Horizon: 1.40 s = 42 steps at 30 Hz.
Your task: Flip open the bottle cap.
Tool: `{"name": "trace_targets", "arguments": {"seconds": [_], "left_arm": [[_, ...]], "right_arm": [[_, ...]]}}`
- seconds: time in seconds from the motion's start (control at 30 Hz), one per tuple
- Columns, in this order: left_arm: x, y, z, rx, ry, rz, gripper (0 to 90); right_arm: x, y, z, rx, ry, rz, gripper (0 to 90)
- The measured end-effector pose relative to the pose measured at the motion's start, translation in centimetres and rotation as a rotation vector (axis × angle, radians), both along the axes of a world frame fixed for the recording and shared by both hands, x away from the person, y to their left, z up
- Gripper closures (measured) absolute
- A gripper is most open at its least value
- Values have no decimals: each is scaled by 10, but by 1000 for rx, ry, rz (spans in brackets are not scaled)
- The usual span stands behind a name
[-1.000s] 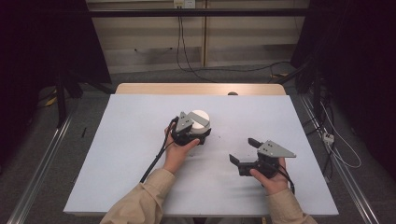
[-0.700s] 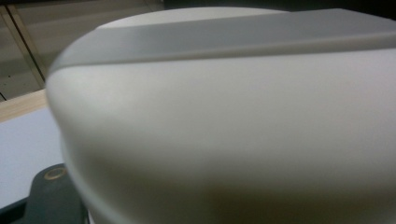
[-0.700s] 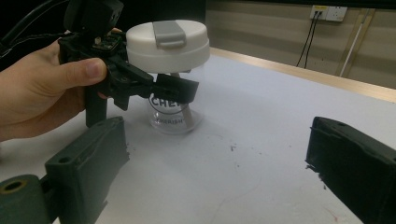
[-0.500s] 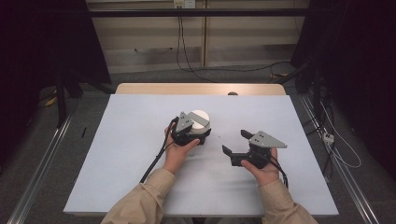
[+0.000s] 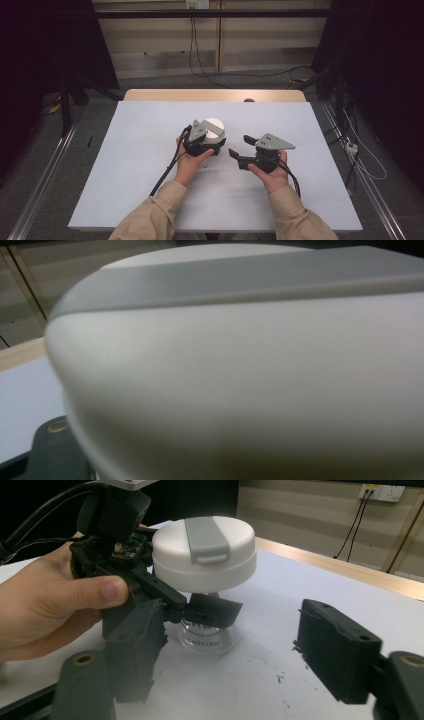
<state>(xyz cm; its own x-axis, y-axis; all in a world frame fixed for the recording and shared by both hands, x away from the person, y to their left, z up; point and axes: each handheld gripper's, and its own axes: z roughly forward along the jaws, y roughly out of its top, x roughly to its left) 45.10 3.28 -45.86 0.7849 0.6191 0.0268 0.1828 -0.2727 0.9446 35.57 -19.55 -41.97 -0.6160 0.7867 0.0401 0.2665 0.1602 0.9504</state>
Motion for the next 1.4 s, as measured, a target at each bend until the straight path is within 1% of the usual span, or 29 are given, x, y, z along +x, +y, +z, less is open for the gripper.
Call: {"name": "trace_targets", "arguments": {"seconds": [0.13, 0.17, 0.23, 0.3, 0.4, 0.43, 0.53, 0.63, 0.73, 0.8, 0.97, 1.03, 1.17, 1.33, 1.4], "left_arm": [[-1, 0, 0, 0, 0, 1, 185], [-1, 0, 0, 0, 0, 1, 185], [-1, 0, 0, -1, -1, 2, 185], [0, 0, -1, -5, -1, 0, 185], [0, 0, -1, -6, 0, 0, 185], [0, 0, -1, -5, 0, 1, 185], [-1, 0, 0, 1, -1, -3, 185], [-1, 0, 0, -1, -1, -3, 185], [-1, 1, 0, 8, -5, -4, 185], [-1, 1, 0, 4, -1, -2, 185], [-1, 1, 0, 3, 0, -2, 185], [-1, 0, 0, -1, 2, -4, 185], [-1, 0, 0, 8, -1, -6, 185], [-1, 0, 0, 8, -1, -6, 185], [-1, 0, 0, 7, 1, -3, 185]], "right_arm": [[4, 3, 2, 4, 16, 10, 393], [4, 4, 2, -2, 15, 11, 408], [6, 5, 2, -2, 16, 15, 482], [7, 6, 2, -8, 22, 17, 512], [9, 7, 2, -17, 33, 27, 642], [10, 7, 2, -24, 30, 26, 701], [12, 8, 2, -16, 39, 37, 834], [15, 11, 2, -16, 49, 49, 892], [19, 14, 1, -26, 58, 53, 900], [22, 17, 1, -36, 54, 51, 900], [26, 21, 1, -38, 62, 58, 900], [27, 22, 2, -38, 60, 60, 900], [29, 24, 2, -47, 60, 64, 900], [30, 24, 3, -41, 57, 63, 900], [31, 25, 4, -47, 55, 63, 900]]}}
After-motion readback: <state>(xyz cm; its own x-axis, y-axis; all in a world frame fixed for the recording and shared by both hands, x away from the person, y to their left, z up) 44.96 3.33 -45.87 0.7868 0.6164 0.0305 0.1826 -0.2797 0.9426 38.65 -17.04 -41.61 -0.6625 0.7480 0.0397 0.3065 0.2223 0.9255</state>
